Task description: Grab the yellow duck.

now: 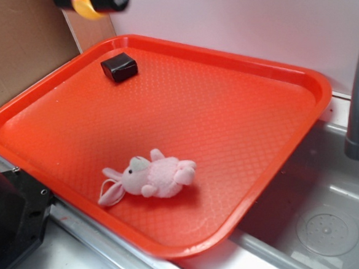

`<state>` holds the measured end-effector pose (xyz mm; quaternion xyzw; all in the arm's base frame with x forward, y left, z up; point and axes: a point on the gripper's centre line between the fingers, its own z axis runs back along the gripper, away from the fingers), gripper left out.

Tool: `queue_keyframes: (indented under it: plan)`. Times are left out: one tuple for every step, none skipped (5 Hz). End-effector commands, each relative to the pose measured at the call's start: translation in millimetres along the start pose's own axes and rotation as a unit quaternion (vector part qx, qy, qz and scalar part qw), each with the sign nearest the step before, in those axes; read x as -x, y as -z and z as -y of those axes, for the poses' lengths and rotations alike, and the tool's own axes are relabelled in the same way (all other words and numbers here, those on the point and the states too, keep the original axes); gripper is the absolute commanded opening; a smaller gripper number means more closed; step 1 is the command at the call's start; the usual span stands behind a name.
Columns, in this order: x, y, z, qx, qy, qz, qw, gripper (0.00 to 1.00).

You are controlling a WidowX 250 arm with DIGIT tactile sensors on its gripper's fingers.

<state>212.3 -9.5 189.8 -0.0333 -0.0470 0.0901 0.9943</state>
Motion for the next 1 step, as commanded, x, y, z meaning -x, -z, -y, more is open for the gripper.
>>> queue_keyframes:
  plan:
    - [-6.2,-24.5,-7.6,0.007,0.001,0.033,0.999,0.0]
